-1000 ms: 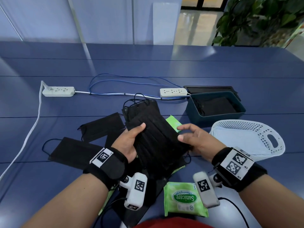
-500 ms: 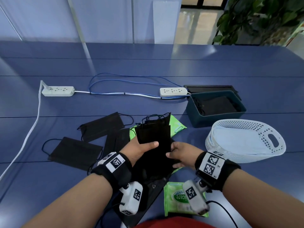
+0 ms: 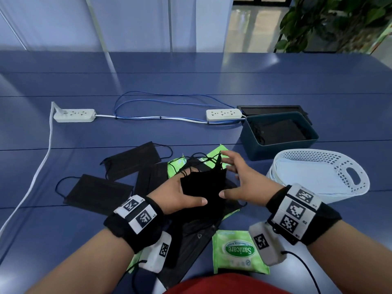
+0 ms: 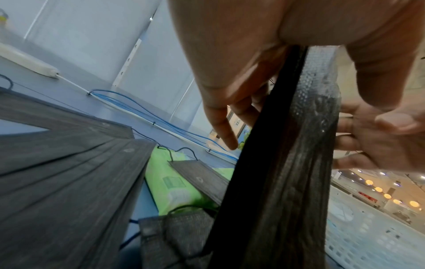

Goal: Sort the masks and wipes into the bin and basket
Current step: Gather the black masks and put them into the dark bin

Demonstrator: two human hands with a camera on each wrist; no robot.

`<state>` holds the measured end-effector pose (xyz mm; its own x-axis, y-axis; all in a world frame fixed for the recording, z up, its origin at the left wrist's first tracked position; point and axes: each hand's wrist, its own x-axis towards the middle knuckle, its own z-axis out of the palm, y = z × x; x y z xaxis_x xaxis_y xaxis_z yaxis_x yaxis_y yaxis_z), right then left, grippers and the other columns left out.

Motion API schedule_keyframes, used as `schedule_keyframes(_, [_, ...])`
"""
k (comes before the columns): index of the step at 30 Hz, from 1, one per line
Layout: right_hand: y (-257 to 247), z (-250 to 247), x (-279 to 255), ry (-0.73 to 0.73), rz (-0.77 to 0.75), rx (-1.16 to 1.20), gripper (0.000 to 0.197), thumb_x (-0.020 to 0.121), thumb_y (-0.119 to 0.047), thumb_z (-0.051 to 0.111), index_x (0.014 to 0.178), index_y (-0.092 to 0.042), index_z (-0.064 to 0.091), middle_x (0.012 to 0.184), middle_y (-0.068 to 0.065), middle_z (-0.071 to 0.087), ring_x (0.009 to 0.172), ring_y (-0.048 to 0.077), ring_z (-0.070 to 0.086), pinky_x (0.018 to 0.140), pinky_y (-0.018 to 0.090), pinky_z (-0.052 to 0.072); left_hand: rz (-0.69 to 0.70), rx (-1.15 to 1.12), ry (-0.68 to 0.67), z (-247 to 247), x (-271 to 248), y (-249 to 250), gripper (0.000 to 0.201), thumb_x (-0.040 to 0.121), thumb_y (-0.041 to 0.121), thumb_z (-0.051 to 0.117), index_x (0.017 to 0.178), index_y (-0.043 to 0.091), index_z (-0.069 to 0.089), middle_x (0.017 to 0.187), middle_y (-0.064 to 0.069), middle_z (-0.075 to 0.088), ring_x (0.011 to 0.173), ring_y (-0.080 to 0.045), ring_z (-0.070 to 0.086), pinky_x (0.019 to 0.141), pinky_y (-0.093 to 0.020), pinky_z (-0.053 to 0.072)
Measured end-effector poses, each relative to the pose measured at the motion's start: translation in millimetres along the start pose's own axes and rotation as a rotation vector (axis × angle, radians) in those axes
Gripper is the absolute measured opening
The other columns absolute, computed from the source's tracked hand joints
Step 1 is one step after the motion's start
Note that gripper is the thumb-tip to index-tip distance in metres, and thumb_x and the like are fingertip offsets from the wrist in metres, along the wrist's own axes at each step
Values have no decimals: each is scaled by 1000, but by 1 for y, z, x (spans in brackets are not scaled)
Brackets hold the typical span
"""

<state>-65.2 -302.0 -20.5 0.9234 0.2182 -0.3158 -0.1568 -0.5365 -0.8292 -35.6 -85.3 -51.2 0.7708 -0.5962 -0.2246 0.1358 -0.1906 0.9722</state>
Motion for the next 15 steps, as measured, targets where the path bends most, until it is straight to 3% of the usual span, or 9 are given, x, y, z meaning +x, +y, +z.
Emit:
schedule_keyframes(2, [1, -2, -4, 23, -30, -20, 105, 75, -12, 77, 143, -45, 4, 144, -13, 25, 135, 1, 23, 99, 17, 27, -1, 11, -14, 2, -2, -3, 52, 64, 16, 81, 109, 7, 58, 94, -3, 66, 91, -12, 63, 85, -28, 52])
schedule_keyframes(4, [-1, -4, -7, 10, -42, -69, 92, 75, -14, 77, 136, -47, 17, 136, -17, 38, 126, 0, 37, 94, 11, 35, 14, 33, -5, 4, -3, -5, 39, 70, 4, 79, 104, 10, 61, 90, 10, 66, 88, -4, 62, 81, -19, 49])
schedule_keyframes(6, [-2, -6, -8, 8, -36, -122, 63, 76, -13, 76, 120, -43, 42, 115, -13, 57, 104, 8, 57, 87, 17, 47, 34, 63, 19, 5, -3, -6, 36, 73, -1, 76, 101, 18, 63, 88, 19, 68, 89, 2, 62, 82, -12, 45])
schedule_keyframes(9, [-1, -5, -11, 49, -31, -226, 34, 79, -12, 73, 102, -34, 60, 98, -5, 66, 86, 9, 62, 80, 16, 48, 55, 70, 83, 4, -4, -3, 40, 74, -4, 75, 102, 23, 64, 92, 18, 69, 91, 8, 62, 83, -7, 43])
schedule_keyframes(12, [-2, -7, -14, 66, 7, -223, 15, 84, -9, 64, 94, -19, 69, 86, 4, 70, 79, 18, 65, 85, 34, 50, 71, 79, 110, 3, -5, -3, 42, 74, -4, 75, 104, 23, 64, 99, 15, 67, 91, 13, 60, 82, -3, 41])
schedule_keyframes(13, [-5, -8, -16, 68, 18, -201, 12, 87, -7, 60, 85, -16, 69, 78, 3, 69, 73, 16, 63, 84, 37, 51, 71, 82, 112, 3, -6, -2, 43, 73, -3, 76, 106, 23, 64, 101, 15, 67, 94, 13, 60, 82, -3, 40])
schedule_keyframes(15, [-9, -8, -16, 75, 26, -156, 26, 91, -6, 54, 69, -19, 63, 68, -3, 65, 62, 6, 60, 79, 37, 53, 56, 55, 105, 3, -7, -3, 48, 72, -2, 78, 110, 24, 65, 106, 14, 68, 102, 8, 60, 87, -7, 42])
